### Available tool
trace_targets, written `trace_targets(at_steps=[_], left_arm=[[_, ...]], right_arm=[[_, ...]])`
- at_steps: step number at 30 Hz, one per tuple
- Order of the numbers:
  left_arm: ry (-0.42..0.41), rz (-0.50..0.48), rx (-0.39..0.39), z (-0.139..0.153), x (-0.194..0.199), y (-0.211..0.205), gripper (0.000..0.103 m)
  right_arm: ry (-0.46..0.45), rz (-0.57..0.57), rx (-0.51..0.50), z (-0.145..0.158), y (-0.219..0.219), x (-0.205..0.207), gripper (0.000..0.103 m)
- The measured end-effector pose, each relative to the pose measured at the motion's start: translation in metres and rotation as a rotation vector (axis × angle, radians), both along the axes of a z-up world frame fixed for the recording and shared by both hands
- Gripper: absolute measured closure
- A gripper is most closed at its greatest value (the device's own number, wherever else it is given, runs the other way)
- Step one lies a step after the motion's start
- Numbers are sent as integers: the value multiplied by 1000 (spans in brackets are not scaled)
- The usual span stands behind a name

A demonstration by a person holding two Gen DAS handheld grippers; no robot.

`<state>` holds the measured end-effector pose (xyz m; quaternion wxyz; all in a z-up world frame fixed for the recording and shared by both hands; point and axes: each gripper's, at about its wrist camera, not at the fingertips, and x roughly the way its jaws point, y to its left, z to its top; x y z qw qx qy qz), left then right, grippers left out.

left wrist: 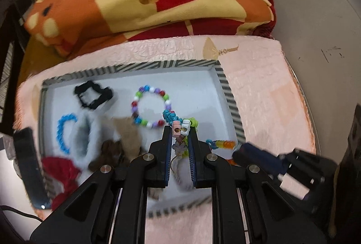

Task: Organize jewelry
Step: 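Carry both bead bracelets into the tray and open both tools, then withdraw both tools from the tray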

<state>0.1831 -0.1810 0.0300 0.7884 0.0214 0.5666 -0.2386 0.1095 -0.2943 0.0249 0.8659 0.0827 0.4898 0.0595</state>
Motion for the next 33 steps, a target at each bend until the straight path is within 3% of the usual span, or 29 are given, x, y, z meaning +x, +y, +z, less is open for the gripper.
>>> trace_targets(at_steps=[7, 15, 17, 18, 19, 22, 27, 30, 33], left_arm=[[65, -16, 7, -29, 36, -26, 91], [121, -5, 17, -62, 61, -43, 91], [132, -7, 12, -65, 64, -45, 91], [141, -8, 13, -67, 65, -45, 88], [147, -10, 13, -68, 65, -45, 79], [151, 11, -5, -66, 65, -38, 53], [145, 24, -8, -52, 57, -23, 52], [95, 32, 20, -38, 44, -11, 52], [48, 66, 62, -28, 31, 4, 52]], right_arm=[[57, -65, -63, -26, -22, 26, 94], [88, -89, -65, -39, -24, 27, 94], [87, -101, -49, -39, -26, 23, 90], [83, -102, -45, -38, -26, 21, 84], [76, -103, -45, -37, -25, 19, 78], [49, -112, -31, -31, -24, 9, 76], [31, -131, -10, -25, -20, -4, 75], [16, -153, -23, -22, -17, -11, 66], [4, -167, -18, -18, -14, -20, 65]])
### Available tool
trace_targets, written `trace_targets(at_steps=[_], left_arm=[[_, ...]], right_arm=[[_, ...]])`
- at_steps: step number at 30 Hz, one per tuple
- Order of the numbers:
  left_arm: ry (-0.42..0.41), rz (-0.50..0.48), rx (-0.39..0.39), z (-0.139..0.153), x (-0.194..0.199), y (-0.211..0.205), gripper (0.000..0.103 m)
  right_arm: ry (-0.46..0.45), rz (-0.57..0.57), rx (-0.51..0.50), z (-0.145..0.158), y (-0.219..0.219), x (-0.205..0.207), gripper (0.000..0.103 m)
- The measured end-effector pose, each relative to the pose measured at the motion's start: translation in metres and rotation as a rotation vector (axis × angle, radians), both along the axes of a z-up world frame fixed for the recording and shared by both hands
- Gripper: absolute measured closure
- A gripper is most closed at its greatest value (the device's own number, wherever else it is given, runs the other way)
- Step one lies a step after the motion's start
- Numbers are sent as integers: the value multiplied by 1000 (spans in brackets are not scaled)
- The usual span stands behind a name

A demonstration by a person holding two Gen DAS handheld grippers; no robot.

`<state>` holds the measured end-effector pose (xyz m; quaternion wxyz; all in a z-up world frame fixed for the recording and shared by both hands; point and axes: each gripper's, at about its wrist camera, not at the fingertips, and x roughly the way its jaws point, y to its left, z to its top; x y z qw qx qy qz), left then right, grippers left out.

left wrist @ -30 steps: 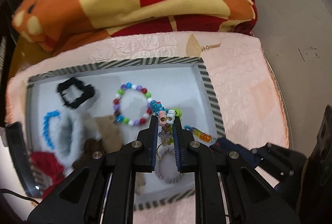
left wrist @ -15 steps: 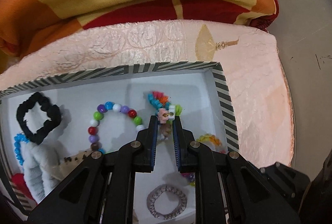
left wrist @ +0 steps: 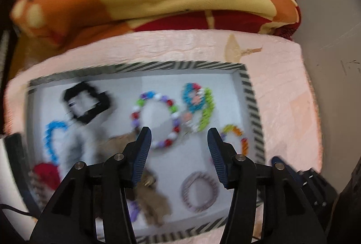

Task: Organize jewelry

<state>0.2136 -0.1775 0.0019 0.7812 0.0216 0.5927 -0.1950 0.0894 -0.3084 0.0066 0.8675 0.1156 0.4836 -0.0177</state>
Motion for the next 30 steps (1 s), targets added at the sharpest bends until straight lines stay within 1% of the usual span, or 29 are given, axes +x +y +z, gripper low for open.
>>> trace_targets(at_steps=[3, 9, 11, 13, 20, 24, 27, 30], left_arm=[[-79, 36, 61, 9, -17, 17, 52], [-165, 93, 99, 17, -53, 41, 52], [-185, 108, 107, 19, -62, 46, 52], [-211, 122, 117, 21, -74, 52, 52], [-247, 181, 121, 27, -107, 70, 52], [-264, 203, 127, 30, -125, 78, 52], [-288, 217, 131, 35, -135, 83, 52], [-294, 228, 126, 38, -142, 87, 52]], right_arm=[[0, -20, -5, 2, 3, -4, 63], [-24, -12, -14, 8, 21, -15, 61], [-35, -7, -18, 11, 28, -22, 57], [-42, -9, -29, 11, 32, -26, 48], [-58, -17, -31, 16, 42, -40, 47], [-67, -16, -43, 22, 49, -48, 43], [-74, -8, -49, 25, 54, -53, 43], [-74, 0, -58, 27, 59, -57, 43]])
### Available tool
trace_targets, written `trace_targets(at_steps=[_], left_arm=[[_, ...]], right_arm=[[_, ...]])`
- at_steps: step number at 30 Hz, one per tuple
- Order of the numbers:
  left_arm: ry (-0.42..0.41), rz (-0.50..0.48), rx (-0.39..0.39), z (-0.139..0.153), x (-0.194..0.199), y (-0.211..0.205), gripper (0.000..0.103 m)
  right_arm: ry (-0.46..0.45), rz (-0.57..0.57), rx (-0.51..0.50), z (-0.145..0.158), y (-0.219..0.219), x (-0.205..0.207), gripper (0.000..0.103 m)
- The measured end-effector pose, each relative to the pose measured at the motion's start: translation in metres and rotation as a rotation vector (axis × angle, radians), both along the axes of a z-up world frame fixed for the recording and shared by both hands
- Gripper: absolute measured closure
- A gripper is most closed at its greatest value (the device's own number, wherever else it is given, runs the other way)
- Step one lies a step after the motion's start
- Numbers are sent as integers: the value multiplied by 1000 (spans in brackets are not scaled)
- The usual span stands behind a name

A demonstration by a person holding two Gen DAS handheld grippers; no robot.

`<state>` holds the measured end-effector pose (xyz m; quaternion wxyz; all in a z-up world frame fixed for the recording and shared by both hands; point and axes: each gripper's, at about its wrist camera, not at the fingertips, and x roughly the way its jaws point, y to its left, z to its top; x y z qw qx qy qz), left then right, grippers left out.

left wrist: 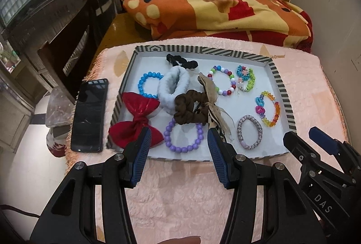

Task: Organize jewelry

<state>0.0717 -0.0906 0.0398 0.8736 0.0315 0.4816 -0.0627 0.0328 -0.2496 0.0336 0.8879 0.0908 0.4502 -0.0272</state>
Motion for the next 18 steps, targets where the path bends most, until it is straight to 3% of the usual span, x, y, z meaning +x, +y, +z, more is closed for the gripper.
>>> trace_targets(at_steps=[18], left_arm=[[-18, 13, 4, 6, -16, 11, 52]], right_arm=[[4, 14, 1, 3, 12, -6, 41]])
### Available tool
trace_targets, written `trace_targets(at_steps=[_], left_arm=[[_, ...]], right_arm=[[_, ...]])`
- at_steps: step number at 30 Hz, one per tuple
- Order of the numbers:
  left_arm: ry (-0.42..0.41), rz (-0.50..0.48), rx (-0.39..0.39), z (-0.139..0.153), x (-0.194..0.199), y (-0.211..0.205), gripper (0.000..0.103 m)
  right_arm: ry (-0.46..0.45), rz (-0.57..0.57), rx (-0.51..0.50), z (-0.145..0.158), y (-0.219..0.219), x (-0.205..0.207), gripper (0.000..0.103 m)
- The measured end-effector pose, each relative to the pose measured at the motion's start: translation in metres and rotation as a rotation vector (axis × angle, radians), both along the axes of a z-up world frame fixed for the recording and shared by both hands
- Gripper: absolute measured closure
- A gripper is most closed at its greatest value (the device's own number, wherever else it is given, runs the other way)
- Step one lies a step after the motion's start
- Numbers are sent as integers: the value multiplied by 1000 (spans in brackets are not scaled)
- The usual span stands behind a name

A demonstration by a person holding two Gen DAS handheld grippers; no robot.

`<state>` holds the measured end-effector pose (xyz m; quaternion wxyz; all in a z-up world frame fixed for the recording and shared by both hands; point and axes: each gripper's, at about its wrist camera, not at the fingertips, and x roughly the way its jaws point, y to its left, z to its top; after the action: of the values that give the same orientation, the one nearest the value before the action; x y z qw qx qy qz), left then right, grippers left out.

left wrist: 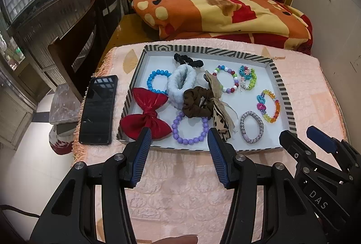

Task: Organize jewelry

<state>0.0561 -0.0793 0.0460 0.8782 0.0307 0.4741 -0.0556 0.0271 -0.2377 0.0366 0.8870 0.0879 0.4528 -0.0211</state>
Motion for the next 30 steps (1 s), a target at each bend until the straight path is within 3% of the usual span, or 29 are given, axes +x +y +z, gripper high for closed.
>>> trace_targets(at_steps=[30], left_arm=[[11, -1, 2, -3, 1, 6, 52]], right_arm=[[13, 15, 4, -2, 7, 4, 41]])
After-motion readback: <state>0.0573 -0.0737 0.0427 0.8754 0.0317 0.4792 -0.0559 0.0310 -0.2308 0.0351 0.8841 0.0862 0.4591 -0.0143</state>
